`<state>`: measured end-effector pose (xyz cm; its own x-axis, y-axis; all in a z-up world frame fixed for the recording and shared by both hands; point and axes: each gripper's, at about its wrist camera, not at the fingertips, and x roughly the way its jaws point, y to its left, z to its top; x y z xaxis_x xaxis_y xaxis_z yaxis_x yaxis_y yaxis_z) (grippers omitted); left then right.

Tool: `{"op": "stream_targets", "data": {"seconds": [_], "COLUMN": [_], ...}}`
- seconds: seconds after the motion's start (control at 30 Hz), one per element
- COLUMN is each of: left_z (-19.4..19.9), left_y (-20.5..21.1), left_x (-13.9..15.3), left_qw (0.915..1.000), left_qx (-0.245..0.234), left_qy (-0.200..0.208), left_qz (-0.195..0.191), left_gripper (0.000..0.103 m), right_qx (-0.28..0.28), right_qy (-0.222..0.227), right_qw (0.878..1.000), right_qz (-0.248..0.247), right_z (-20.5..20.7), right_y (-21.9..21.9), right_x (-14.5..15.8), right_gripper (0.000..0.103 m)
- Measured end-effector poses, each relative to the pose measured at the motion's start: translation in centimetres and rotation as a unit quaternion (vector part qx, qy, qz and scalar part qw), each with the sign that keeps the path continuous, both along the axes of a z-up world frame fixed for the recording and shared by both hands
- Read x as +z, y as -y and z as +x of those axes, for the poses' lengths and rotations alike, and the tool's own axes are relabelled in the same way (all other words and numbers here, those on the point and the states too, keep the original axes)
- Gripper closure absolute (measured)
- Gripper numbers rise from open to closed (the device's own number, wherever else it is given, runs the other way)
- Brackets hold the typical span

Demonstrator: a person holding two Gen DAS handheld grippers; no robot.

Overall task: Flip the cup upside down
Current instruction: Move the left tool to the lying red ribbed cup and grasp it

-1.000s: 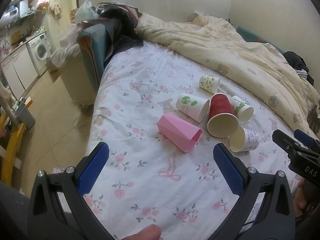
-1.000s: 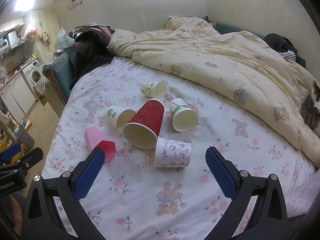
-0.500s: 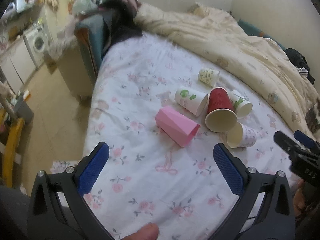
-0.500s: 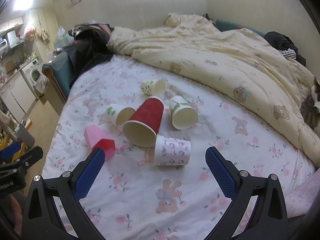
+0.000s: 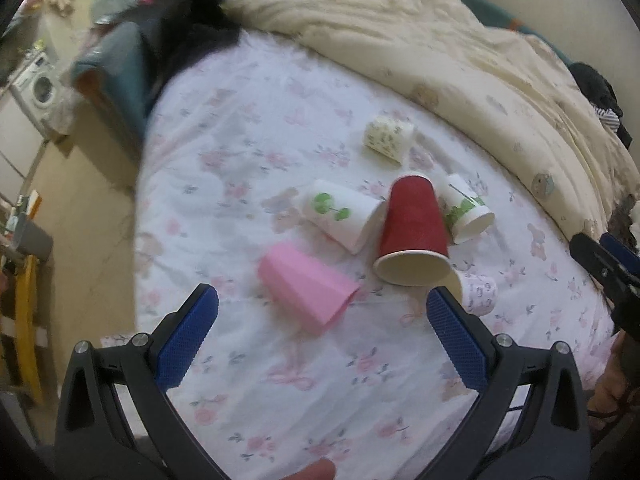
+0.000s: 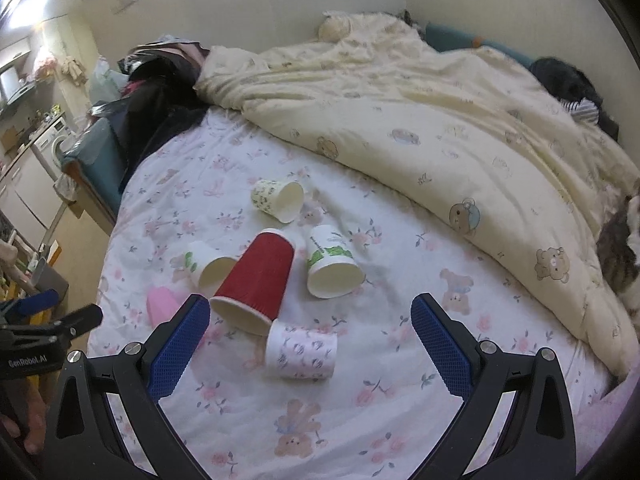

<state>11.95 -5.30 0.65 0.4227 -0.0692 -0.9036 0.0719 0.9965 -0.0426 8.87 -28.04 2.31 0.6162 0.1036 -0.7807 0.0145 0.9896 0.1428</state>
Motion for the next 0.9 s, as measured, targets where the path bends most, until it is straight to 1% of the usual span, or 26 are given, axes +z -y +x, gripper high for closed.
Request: {"op": "stream_targets", "data": {"seconds": [0.07,0.13,0.17,0.2,0.27,0.3,0.4,0.47,0.5,0.6,0.7,0.83,0.9], "left_z": [1.5,3.3,4.1,5.2,6.6,7.2,8.6,9.5,10.0,10.9,11.3,11.7,12.1], "left_y": [1.2,2.4,3.0,3.8,5.2,6.0,8.4,9.3,9.8,10.6,11.2,11.6,11.7], "left_x": [-1.0,-2.4,-3.1,-4.1,-5.5,-6.0,-7.1,-8.1,-8.9,-10.6,-11.9,-13.2,-14.0], "left_qw": [0.9996,0.9974,0.9955,0.9921,0.9863,0.9842,0.9817,0.9786,0.9752,0.9689,0.9664,0.9657,0.9644], "left_qx": [-0.010,-0.018,-0.021,-0.023,-0.027,-0.032,-0.051,-0.052,-0.049,-0.042,-0.040,-0.035,-0.030], "left_qy": [-0.027,-0.066,-0.087,-0.117,-0.156,-0.169,-0.183,-0.199,-0.215,-0.243,-0.254,-0.257,-0.262], "left_qz": [-0.007,-0.023,-0.031,-0.039,-0.045,-0.042,-0.018,-0.015,-0.018,-0.020,-0.009,0.012,0.016], "left_gripper": [0.000,0.000,0.000,0.001,0.001,0.002,0.002,0.002,0.003,0.009,0.009,0.010,0.010], "right_qx": [-0.008,-0.015,-0.018,-0.023,-0.030,-0.035,-0.047,-0.055,-0.058,-0.066,-0.073,-0.078,-0.079], "right_qy": [-0.010,-0.019,-0.023,-0.027,-0.035,-0.041,-0.051,-0.063,-0.064,-0.068,-0.072,-0.078,-0.077], "right_qw": [1.000,1.000,1.000,0.999,0.999,0.998,0.997,0.996,0.996,0.995,0.994,0.992,0.992], "right_qz": [0.005,0.005,0.006,0.009,0.014,0.013,0.022,0.029,0.032,0.036,0.038,0.060,0.054], "right_z": [1.2,2.1,2.6,3.1,3.7,4.1,4.6,5.0,5.0,5.0,5.1,5.2,5.2], "right_y": [1.0,1.6,2.0,2.5,3.2,3.5,4.6,5.3,5.5,6.3,6.7,7.2,7.2], "right_x": [-0.6,-1.1,-1.5,-1.9,-2.7,-3.2,-4.4,-5.1,-5.3,-5.5,-5.6,-5.7,-5.7], "right_gripper": [0.000,0.000,0.000,0.000,0.000,0.000,0.000,0.000,0.000,0.000,0.000,0.000,0.000]}}
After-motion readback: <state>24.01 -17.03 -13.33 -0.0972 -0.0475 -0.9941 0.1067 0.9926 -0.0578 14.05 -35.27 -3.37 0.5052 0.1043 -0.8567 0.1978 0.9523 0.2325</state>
